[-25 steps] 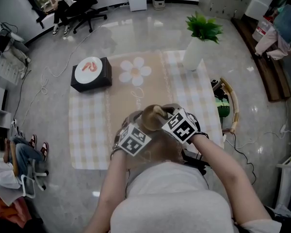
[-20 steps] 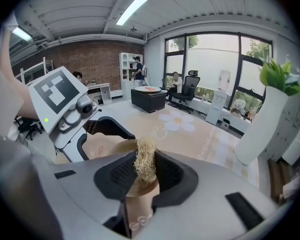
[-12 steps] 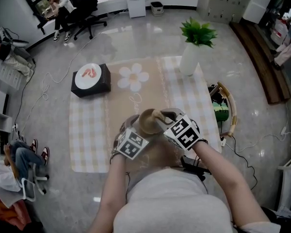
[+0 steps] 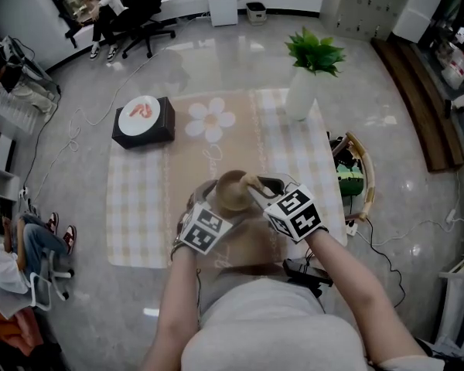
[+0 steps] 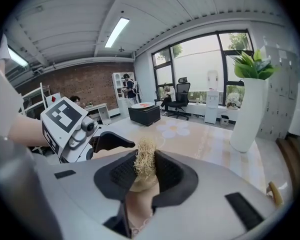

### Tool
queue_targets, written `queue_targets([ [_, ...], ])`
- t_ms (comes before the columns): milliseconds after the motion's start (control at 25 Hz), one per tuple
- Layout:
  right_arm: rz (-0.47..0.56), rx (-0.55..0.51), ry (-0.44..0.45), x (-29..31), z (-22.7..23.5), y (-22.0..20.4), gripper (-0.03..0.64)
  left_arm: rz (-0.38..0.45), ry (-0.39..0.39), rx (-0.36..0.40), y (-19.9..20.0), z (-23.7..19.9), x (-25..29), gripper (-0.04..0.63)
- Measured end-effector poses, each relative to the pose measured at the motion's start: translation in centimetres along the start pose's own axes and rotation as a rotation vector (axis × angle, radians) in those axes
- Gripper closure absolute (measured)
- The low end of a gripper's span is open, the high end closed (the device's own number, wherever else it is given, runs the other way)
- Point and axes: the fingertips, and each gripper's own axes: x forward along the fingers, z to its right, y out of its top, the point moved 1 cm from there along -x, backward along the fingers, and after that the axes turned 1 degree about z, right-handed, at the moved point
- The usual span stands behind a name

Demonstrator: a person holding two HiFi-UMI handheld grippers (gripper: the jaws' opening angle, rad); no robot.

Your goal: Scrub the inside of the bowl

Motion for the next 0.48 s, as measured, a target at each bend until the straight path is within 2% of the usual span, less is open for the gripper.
queue_targets([
  [280, 0.055, 0.080, -0.017, -0.4, 0.3, 0.4, 0.523, 0.041, 0.007, 0.006, 1.0, 0.6, -1.3, 0.129],
  [480, 0.110, 0.144, -0.064, -1.5, -0.2, 0.7, 0.523, 0.109, 0.029, 0.024, 2.4, 0.9, -2.7, 0.130],
])
